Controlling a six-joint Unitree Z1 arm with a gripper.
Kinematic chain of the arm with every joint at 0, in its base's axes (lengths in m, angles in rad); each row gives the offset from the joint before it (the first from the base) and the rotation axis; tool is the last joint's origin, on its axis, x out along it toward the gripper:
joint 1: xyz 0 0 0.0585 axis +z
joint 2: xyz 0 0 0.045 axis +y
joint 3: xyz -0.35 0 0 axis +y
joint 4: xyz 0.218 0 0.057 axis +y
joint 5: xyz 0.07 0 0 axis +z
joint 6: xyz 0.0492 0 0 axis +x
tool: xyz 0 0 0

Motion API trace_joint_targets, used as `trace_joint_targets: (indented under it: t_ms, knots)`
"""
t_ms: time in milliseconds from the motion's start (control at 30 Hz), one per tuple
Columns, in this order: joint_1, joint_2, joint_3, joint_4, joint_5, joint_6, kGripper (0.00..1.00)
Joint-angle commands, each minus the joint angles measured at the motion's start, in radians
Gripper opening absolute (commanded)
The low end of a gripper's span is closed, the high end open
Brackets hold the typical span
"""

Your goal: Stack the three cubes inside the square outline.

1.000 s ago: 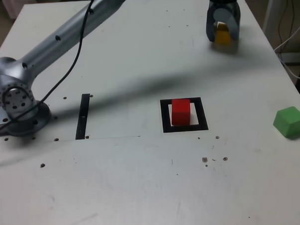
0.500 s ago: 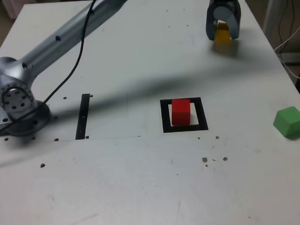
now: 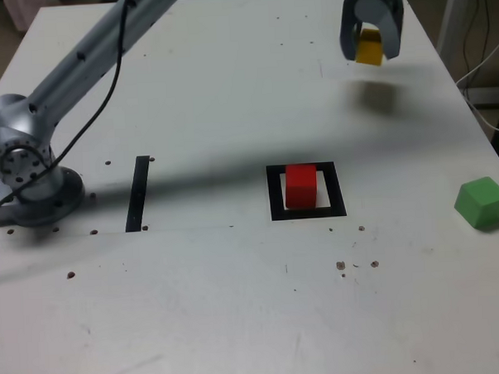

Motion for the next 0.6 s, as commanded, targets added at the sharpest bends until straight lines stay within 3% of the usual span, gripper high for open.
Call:
trace_joint_targets:
  t_ms: [0, 300, 567]
  knots:
    - [-0.019, -0.047, 0.041, 0.011, 0.002, -0.013, 0.30]
    - [-0.080, -0.204, 0.253, 0.005, -0.004, -0.100, 0.30]
    - [-0.161, -0.360, 0.449, -0.027, -0.033, -0.205, 0.30]
